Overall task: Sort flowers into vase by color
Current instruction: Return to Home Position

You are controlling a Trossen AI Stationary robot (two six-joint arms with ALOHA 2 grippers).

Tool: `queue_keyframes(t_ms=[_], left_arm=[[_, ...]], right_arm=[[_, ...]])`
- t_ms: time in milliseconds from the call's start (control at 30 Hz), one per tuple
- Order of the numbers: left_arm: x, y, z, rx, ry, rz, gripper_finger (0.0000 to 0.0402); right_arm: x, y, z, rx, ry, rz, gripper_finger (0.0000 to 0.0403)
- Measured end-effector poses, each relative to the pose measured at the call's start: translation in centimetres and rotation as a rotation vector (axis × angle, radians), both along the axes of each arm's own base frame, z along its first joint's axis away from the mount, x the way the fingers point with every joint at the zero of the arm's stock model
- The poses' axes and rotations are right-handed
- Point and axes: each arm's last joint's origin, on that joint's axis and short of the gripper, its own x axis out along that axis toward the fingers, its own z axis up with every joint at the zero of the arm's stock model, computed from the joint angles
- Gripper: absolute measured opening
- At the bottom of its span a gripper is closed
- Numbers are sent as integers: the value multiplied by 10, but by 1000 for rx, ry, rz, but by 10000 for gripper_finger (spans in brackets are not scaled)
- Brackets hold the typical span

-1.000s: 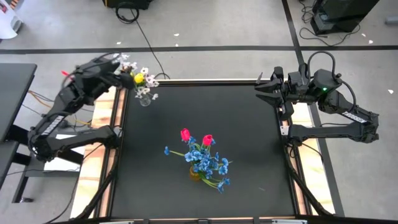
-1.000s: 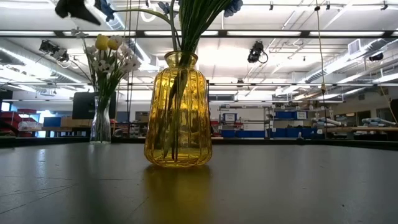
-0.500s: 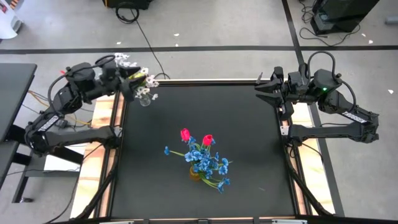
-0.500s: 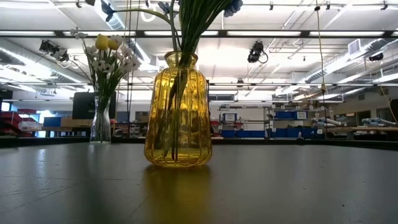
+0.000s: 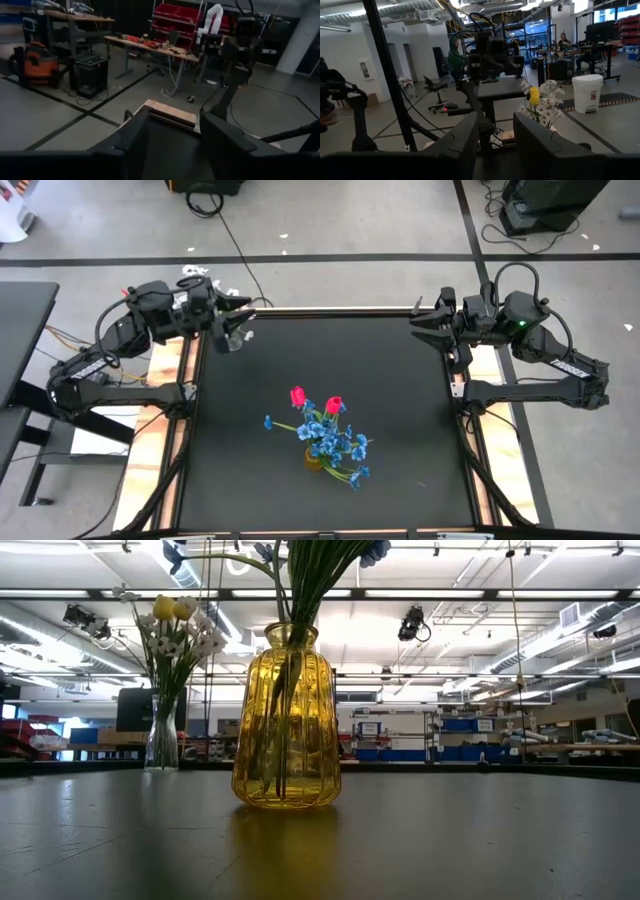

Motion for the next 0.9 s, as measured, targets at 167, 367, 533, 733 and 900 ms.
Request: queue_keyframes(t_ms=[167,367,533,733,900], left_arm=[[0,0,0,-38,-15,-1,165],[3,1,-3,-112,-13,-4,165],[6,1,-3,-146,-21,-38,162],[10,-11,-2,-114,-14,-126,111],[16,-29,-2,-123,-16,-235,53]], right_arm=[[0,0,0,0,0,-1,133],[0,0,0,-1,-2,0,133],[0,0,1,-2,-6,-1,133],[0,0,1,-2,-7,0,133],[0,0,1,-2,-7,0,133]])
